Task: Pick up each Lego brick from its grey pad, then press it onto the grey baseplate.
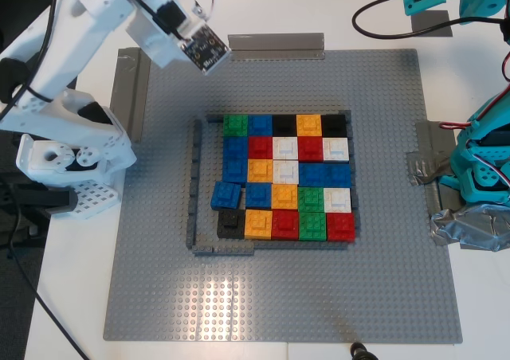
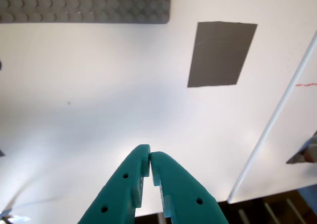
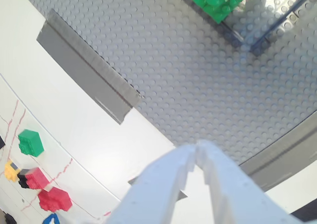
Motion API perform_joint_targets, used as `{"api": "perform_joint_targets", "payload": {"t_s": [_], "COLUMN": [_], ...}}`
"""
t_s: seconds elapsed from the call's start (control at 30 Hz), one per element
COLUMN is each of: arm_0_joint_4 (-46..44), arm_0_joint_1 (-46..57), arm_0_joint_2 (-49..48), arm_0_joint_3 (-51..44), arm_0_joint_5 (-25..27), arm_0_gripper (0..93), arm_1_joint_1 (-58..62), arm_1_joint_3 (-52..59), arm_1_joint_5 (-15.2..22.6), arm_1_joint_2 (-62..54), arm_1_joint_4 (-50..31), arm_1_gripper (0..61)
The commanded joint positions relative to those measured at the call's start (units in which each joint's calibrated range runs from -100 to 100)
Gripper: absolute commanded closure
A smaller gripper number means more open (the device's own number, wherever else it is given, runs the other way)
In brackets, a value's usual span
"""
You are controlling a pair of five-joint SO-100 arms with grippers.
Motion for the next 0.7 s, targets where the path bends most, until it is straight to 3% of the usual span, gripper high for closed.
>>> {"api": "perform_joint_targets", "payload": {"t_s": [0.0, 0.67], "arm_0_joint_4": [0.4, 0.4], "arm_0_joint_1": [-0.6, -0.6], "arm_0_joint_2": [-2.5, -2.5], "arm_0_joint_3": [-3.0, -3.1], "arm_0_joint_5": [-0.2, -0.2], "arm_0_gripper": [92.7, 92.7], "arm_1_joint_1": [-7.5, -19.4], "arm_1_joint_3": [-4.5, -17.3], "arm_1_joint_5": [-1.3, -2.1], "arm_1_joint_2": [0.7, 17.5], "arm_1_joint_4": [0.1, -4.0], "arm_1_gripper": [61.2, 61.3]}}
